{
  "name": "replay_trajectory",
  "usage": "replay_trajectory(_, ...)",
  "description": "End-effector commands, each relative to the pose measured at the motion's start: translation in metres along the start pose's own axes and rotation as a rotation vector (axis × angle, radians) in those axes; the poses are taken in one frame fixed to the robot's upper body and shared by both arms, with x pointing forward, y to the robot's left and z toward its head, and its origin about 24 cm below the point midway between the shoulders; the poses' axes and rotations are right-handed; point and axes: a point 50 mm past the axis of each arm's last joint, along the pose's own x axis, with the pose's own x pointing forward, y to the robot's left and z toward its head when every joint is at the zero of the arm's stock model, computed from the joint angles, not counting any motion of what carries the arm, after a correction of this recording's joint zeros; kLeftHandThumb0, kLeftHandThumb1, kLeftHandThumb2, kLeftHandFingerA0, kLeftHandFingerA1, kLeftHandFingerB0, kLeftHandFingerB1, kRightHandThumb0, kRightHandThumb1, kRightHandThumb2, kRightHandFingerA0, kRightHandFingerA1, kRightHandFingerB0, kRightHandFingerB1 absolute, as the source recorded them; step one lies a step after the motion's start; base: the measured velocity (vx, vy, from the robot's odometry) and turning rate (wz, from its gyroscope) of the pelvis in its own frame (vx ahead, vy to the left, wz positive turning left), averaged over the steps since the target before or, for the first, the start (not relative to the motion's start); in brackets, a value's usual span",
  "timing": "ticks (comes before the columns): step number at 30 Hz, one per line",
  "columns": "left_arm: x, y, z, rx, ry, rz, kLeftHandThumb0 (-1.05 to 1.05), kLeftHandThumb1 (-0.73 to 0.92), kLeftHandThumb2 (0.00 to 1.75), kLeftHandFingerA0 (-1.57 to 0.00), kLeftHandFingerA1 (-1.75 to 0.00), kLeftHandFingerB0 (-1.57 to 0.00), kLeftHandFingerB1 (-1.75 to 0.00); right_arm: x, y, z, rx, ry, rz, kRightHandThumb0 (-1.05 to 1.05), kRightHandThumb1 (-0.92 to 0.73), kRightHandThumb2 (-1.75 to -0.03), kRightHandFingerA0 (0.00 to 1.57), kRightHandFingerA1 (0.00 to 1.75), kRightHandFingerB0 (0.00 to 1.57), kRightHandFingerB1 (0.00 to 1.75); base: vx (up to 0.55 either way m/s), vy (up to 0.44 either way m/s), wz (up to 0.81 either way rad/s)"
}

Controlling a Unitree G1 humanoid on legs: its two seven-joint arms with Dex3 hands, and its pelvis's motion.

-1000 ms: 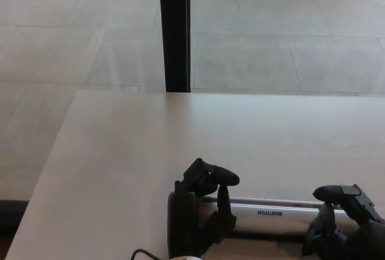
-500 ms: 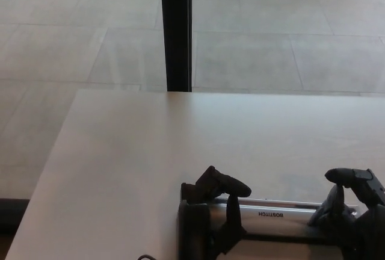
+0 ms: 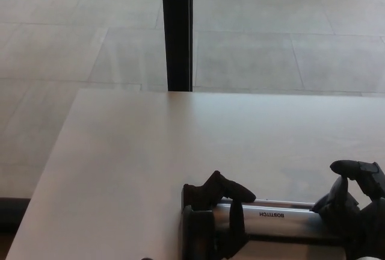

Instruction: A hole pucnch is kept on the middle on the desk infront of the robot and the robot uses both its hands as fists to press on it and use it

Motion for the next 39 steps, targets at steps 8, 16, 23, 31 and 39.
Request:
replay_trajectory(8, -0.007, -0.049, 0.042, -0.332, 0.088, 0.068, -0.28, 0.75, 0.95, -0.92, -1.75, -0.67, -1.48, -0.002, -0.025, -0.001, -0.029, 0.097, -0.115, -0.28, -0.67, -1.03, 0.97, 1.75, 0.70, 1.55, 0.00, 0.000, 0.00)
replay_trajectory(16, 0.039, -0.017, 0.069, -0.411, 0.128, -0.162, -0.31, 0.83, 0.83, -0.85, -1.75, -0.50, -1.62, 0.019, -0.002, 0.063, 0.073, -0.009, 0.048, -0.25, -0.78, -0.87, 0.95, 1.75, 0.57, 1.54, 0.00, 0.000, 0.00)
replay_trajectory(23, 0.075, 0.041, 0.089, -0.300, 0.149, -0.278, -0.26, 0.72, 0.95, -0.90, -1.75, -0.66, -1.39, 0.027, 0.001, 0.149, 0.074, -0.131, 0.191, -0.24, -0.68, -1.07, 0.97, 1.75, 0.69, 1.34, 0.00, 0.000, 0.00)
replay_trajectory(31, 0.092, 0.115, 0.106, -0.265, 0.133, -0.240, -0.26, 0.78, 0.83, -0.84, -1.75, -0.67, -1.27, 0.036, -0.071, 0.216, -0.117, -0.174, 0.068, -0.21, -0.67, -0.83, 0.92, 1.75, 0.76, 1.00, 0.00, 0.000, 0.00)
replay_trajectory(39, 0.071, 0.249, 0.093, -0.191, 0.185, 0.151, -0.29, 0.82, 0.62, -0.75, -1.75, -0.49, -1.42, 0.007, -0.217, 0.284, -0.129, -0.292, -0.438, -0.42, -0.58, -0.80, 1.04, 1.62, 0.85, 0.76, 0.00, 0.000, 0.00)
